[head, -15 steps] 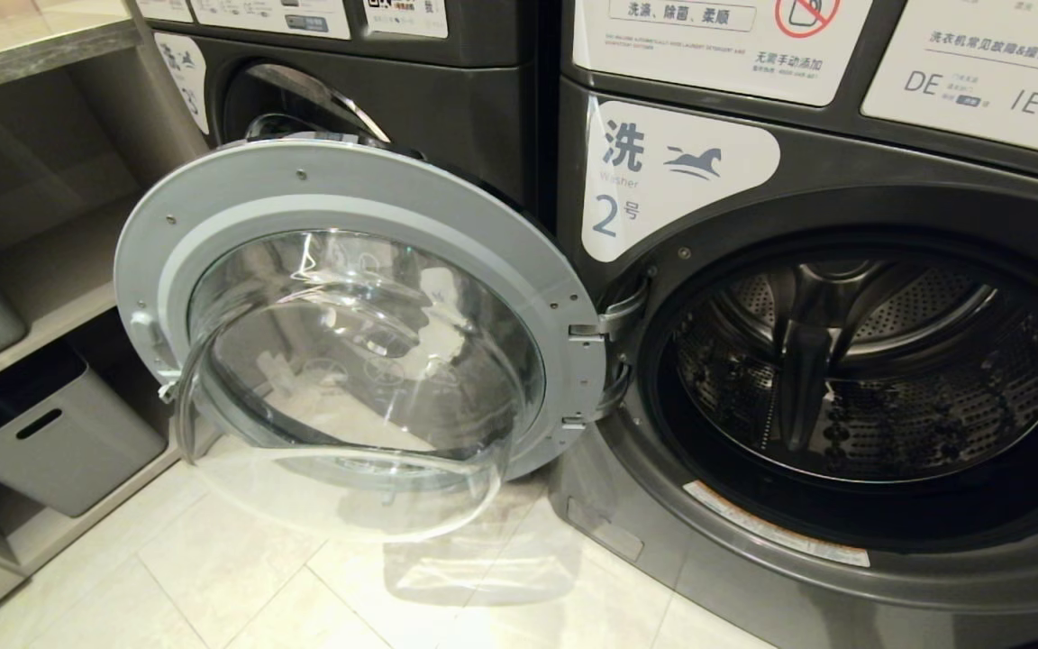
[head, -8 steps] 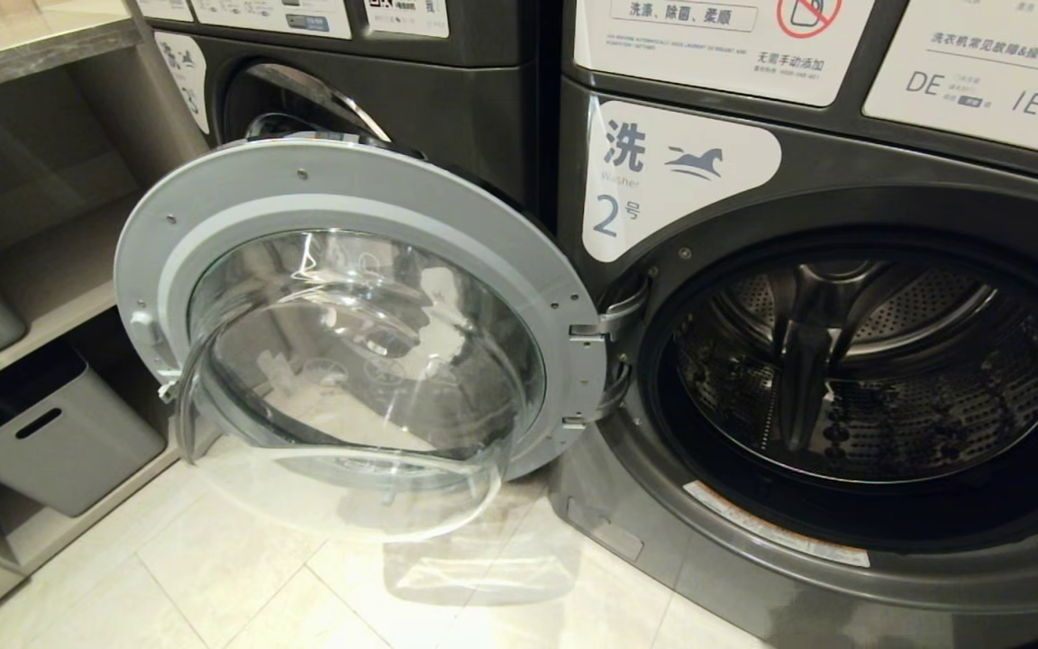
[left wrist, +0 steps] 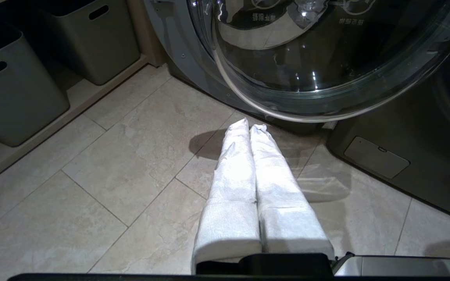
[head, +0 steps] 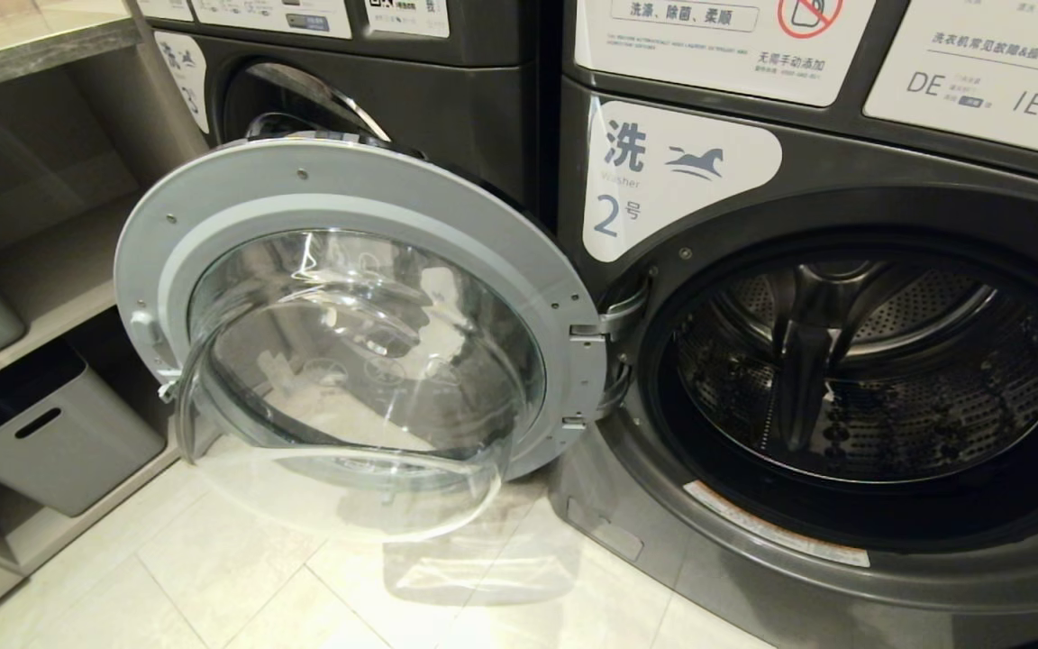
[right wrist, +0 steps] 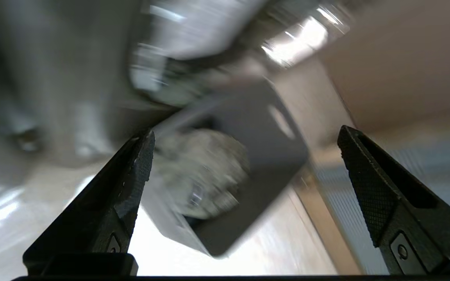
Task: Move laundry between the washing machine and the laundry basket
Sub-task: Pick a cloth and place it into the basket
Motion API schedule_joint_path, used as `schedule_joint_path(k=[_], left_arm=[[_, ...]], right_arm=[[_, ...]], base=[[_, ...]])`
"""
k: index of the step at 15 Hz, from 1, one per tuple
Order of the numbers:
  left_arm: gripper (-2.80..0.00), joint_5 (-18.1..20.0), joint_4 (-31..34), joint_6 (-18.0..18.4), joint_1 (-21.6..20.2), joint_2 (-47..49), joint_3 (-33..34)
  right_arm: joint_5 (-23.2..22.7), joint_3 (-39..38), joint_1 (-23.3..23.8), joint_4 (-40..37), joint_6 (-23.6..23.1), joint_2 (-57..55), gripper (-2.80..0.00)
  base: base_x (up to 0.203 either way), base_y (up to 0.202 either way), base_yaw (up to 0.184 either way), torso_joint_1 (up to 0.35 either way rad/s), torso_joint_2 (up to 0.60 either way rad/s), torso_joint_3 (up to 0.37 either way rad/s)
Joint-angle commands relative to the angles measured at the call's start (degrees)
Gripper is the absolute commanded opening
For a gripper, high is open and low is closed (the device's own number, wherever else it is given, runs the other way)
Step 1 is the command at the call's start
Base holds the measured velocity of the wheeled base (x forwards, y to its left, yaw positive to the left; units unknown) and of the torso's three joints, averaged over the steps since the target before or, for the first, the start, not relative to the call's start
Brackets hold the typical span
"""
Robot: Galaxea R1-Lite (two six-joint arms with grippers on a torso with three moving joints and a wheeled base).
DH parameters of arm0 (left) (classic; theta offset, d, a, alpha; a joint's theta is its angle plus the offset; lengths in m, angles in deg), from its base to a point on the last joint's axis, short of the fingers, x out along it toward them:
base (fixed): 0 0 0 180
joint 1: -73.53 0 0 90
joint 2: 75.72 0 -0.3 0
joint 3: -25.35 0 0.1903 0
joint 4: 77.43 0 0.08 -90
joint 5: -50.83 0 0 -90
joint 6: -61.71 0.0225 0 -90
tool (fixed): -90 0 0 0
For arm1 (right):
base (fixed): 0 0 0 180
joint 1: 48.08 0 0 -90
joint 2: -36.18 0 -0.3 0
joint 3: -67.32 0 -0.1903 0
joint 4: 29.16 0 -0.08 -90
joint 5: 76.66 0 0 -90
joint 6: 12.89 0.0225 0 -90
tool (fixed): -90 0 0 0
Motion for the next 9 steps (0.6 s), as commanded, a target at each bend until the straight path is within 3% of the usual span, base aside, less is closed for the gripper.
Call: schedule_joint_path(k=[1,2,3,9], left_arm=[[-2.8,0.02,-0.02,-0.01,-0.02,0.0,0.0],[-2.8,0.03,-0.02,-0.01,-0.02,0.0,0.0],[-2.8,0.03,-0.02,-0.01,-0.02,0.0,0.0],[-2.8,0.03,-0.02,-0.01,-0.02,0.0,0.0]], right_arm=[[-0.28,-2.15,-8.38,0.23,-0.03,2.78,0.0],[-0.55,-2.25,-13.58,0.22,0.04,3.01,0.0],[-0.72,-2.31,-17.79,0.27,0.06,3.06,-2.8],[-0.52,-2.4,-42.1,-1.79,-0.26,1.0,-2.8]], base=[[0.0,0.0,0.0,0.0,0.0,0.0],[0.0,0.0,0.0,0.0,0.0,0.0],[0.0,0.0,0.0,0.0,0.0,0.0],[0.0,0.0,0.0,0.0,0.0,0.0]])
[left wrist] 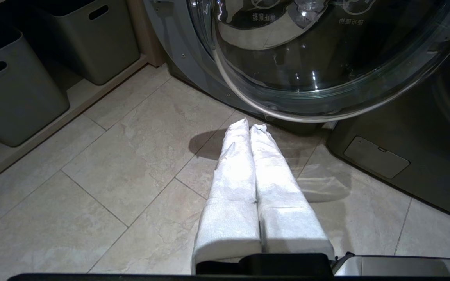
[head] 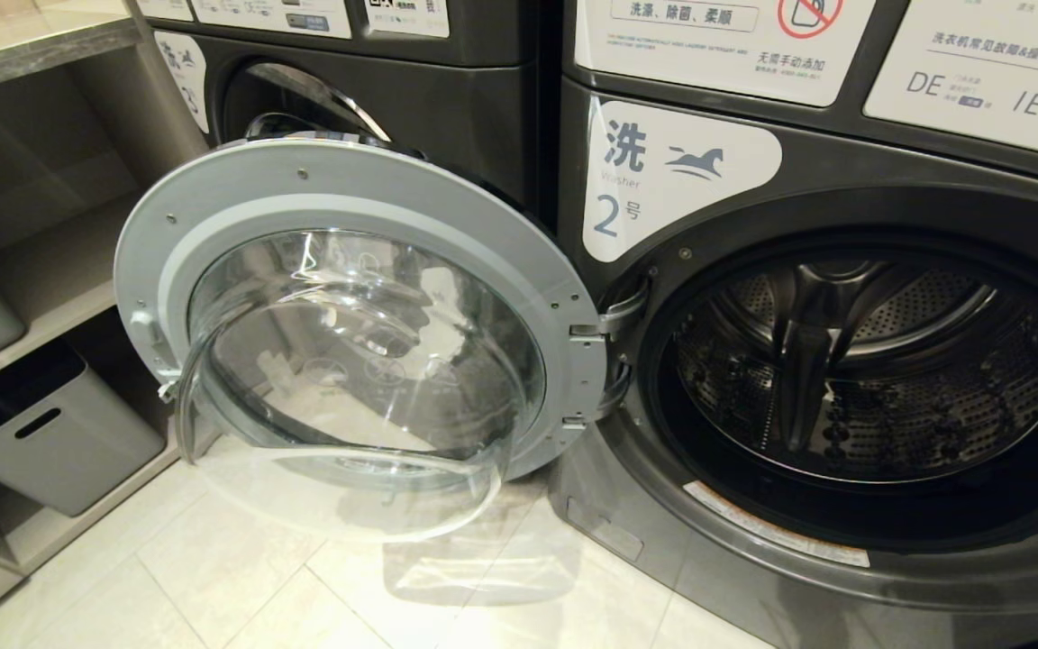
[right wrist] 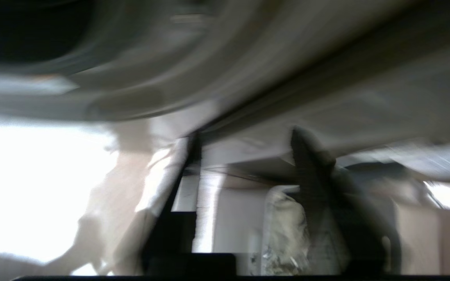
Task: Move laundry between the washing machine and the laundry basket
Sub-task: Pick a cloth and place it into the basket
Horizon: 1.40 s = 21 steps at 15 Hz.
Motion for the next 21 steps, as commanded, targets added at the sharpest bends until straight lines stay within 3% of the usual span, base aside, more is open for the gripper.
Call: schedule_joint_path(k=[1,8,9,12,17,21], left_arm=[[-2.8,0.01,-0.05,-0.01,0.0,0.0,0.0],[-2.8,0.01,-0.05,-0.01,0.0,0.0,0.0],[-2.8,0.01,-0.05,-0.01,0.0,0.0,0.0],[-2.8,0.01,-0.05,-0.01,0.0,0.0,0.0],[-2.8,0.01,-0.05,-0.01,0.0,0.0,0.0],[-2.8,0.0,-0.05,-0.01,0.0,0.0,0.0]], right_arm=[[0.07,-2.29,-6.34,-0.85,-0.13,-0.73,-2.8],[1.04,-2.29,-36.78,-5.09,2.06,0.97,-2.8],[1.47,-2.29,-39.3,-5.08,2.93,3.74,-2.8],[1.98,-2.29,-42.13,-5.35,3.95,15.77,-2.8],[2.0,-2.29,-42.88,-10.8,4.44,37.62,-2.8],[0.12,-2.29,-34.94,-13.13,4.17,46.05,-2.8]], base=[[0.0,0.0,0.0,0.0,0.0,0.0],[0.0,0.0,0.0,0.0,0.0,0.0],[0.0,0.0,0.0,0.0,0.0,0.0],[0.0,0.0,0.0,0.0,0.0,0.0],[0.0,0.0,0.0,0.0,0.0,0.0],[0.0,0.0,0.0,0.0,0.0,0.0]])
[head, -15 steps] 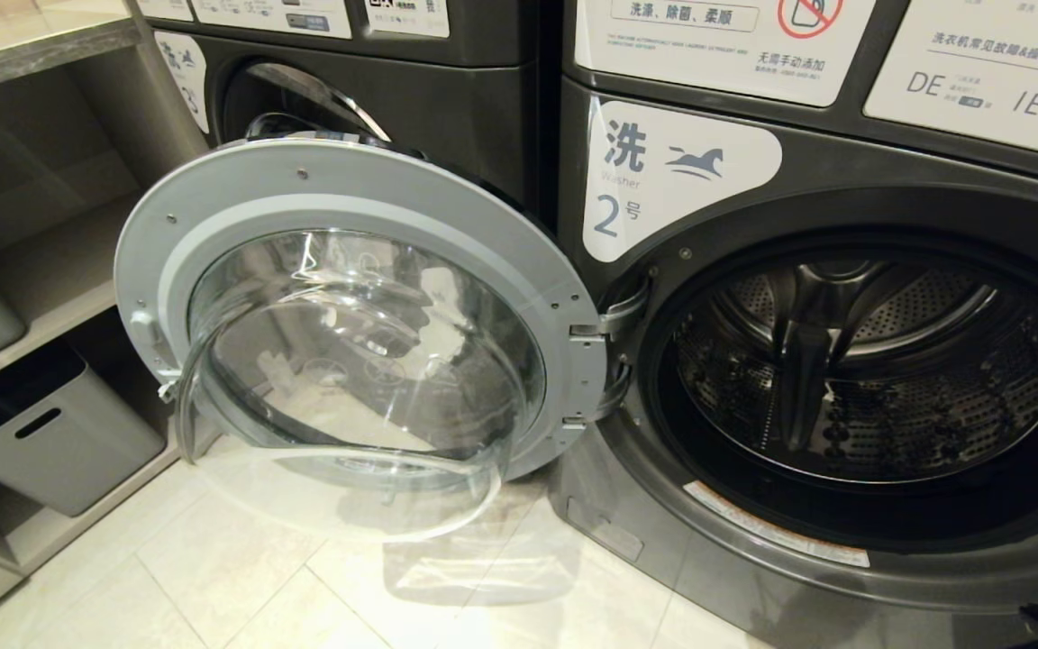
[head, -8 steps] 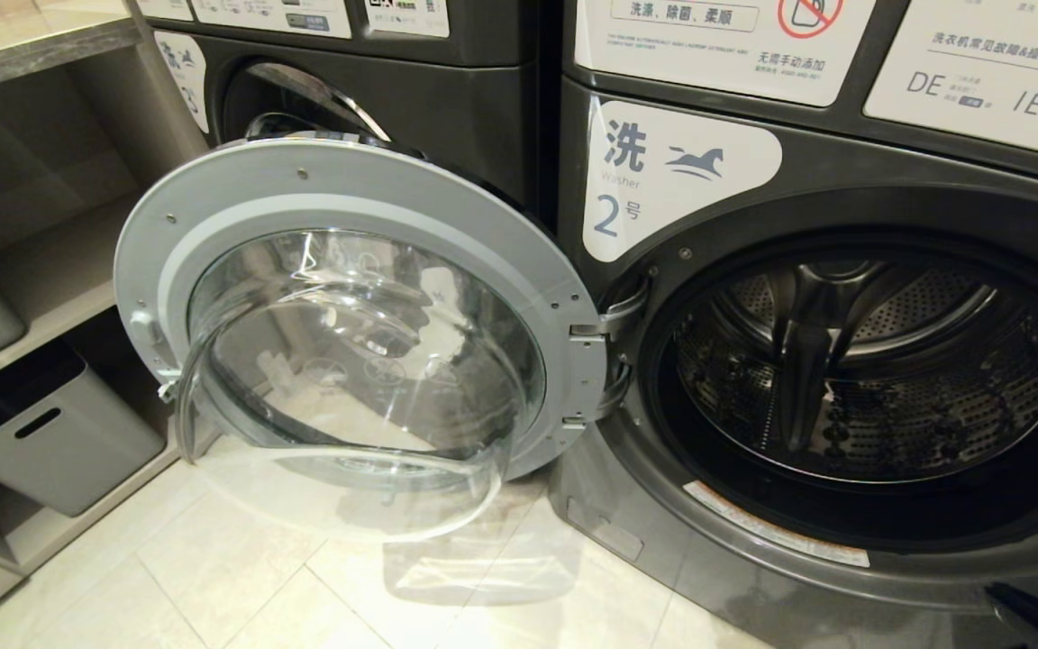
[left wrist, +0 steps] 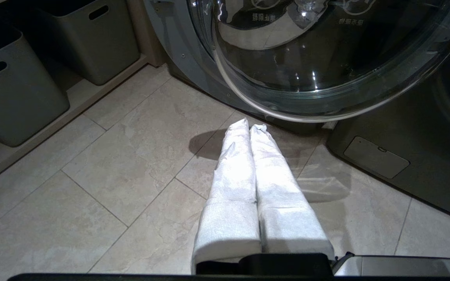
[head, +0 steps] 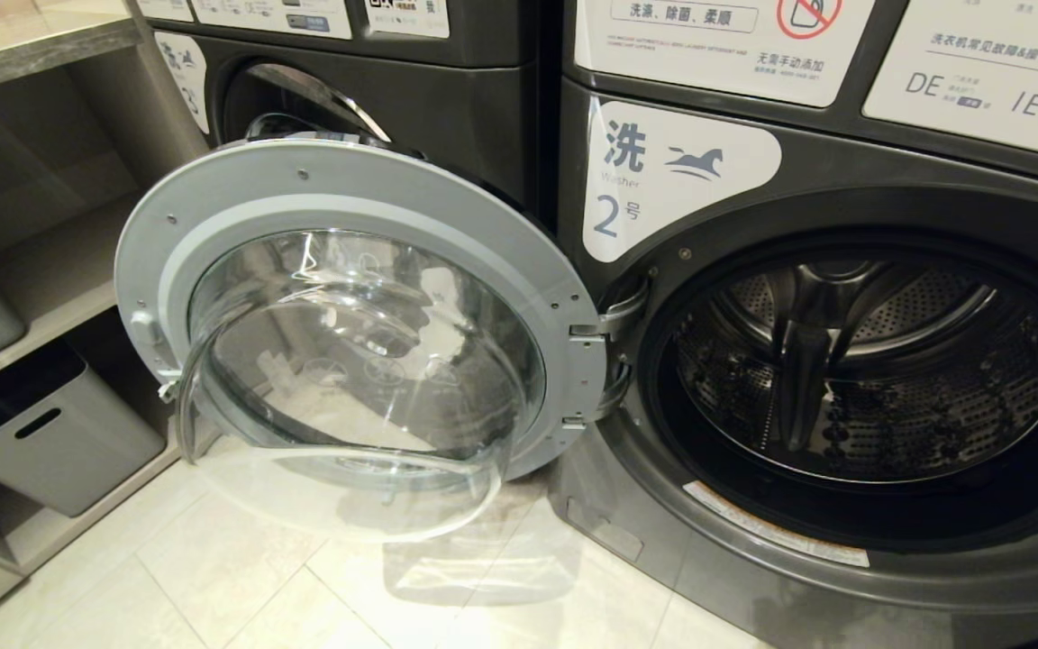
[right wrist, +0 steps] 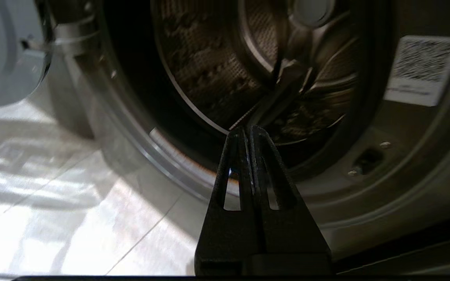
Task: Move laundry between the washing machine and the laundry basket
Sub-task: Pick a cloth and place it into the basket, then close the washing machine door with the left hand
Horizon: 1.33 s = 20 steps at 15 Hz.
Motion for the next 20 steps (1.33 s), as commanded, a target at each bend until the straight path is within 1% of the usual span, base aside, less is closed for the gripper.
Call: schedule_joint_path(k=[1,2,3,8,20], left_arm=[[-2.8,-0.03,-0.03,-0.01,0.0,0.0,0.0],[-2.8,0.02,-0.03,-0.01,0.0,0.0,0.0],[-2.8,0.02,-0.03,-0.01,0.0,0.0,0.0],[-2.8,0.02,-0.03,-0.01,0.0,0.0,0.0],[-2.8,0.02,-0.03,-0.01,0.0,0.0,0.0]], right_arm=[[-1.33,-2.29,3.39,-0.08,-0.17,6.11,-2.8],[-2.98,-2.29,5.28,-1.01,-0.29,8.94,-2.8],[-4.18,-2.29,6.02,-1.79,-0.44,10.61,-2.8],[-5.16,-2.29,5.63,-3.05,-1.66,22.12,-2.8],[-5.16,-2.29,5.6,-3.26,-1.37,22.07,-2.8]], base=[[0.0,0.0,0.0,0.0,0.0,0.0],[0.0,0.0,0.0,0.0,0.0,0.0],[0.0,0.0,0.0,0.0,0.0,0.0],[0.0,0.0,0.0,0.0,0.0,0.0],[0.0,0.0,0.0,0.0,0.0,0.0]])
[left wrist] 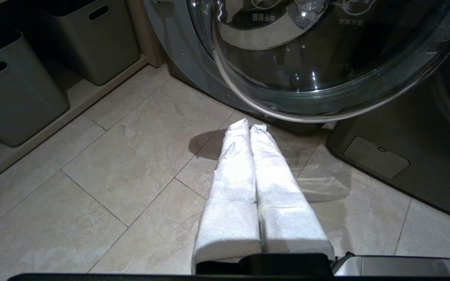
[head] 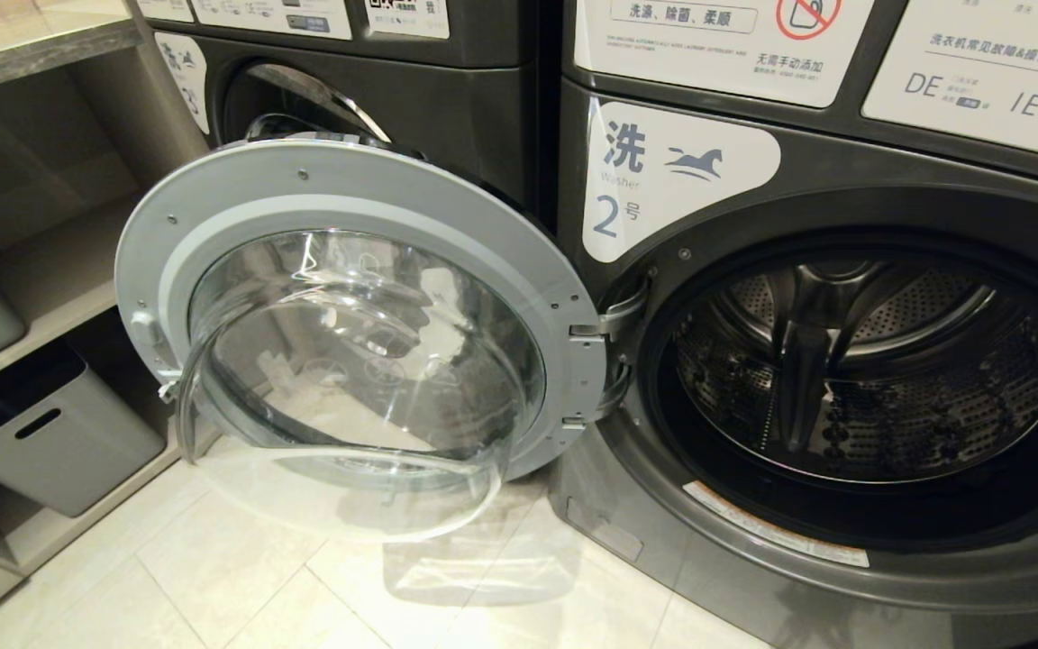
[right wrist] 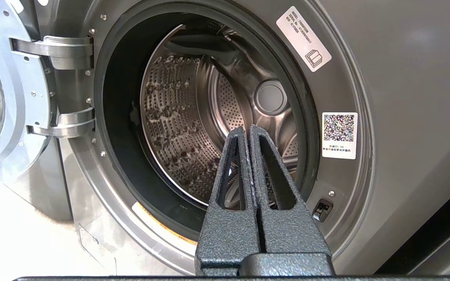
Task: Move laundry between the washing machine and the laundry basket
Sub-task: Close the washing machine door with the left hand
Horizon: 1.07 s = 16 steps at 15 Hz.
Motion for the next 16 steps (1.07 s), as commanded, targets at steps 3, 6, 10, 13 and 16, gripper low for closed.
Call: schedule_joint_path(k=[3,6,10,13,16], left_arm=[[-2.8,-0.08,-0.02,-0.01,0.0,0.0,0.0],[-2.8,-0.03,-0.02,-0.01,0.0,0.0,0.0],[-2.8,0.0,-0.02,-0.01,0.0,0.0,0.0],[-2.8,-0.02,-0.02,-0.25,0.0,0.0,0.0],[-2.8,-0.07,0.05,-0.37,0.0,0.0,0.0]], right_arm=[[-0.06,-2.29,0.0,0.15,-0.31,-0.1,-2.8],[-0.06,-2.29,0.0,0.24,-0.33,-0.1,-2.8],[-0.06,-2.29,0.0,0.24,-0.17,-0.04,-2.8],[-0.06,-2.29,0.0,0.24,0.01,-0.07,-2.8],[-0.06,-2.29,0.0,0.11,0.05,-0.12,-2.8]], base=[[0.0,0.0,0.0,0.0,0.0,0.0],[0.0,0.0,0.0,0.0,0.0,0.0],[0.0,0.0,0.0,0.0,0.0,0.0],[0.0,0.0,0.0,0.0,0.0,0.0],[0.0,0.0,0.0,0.0,0.0,0.0]])
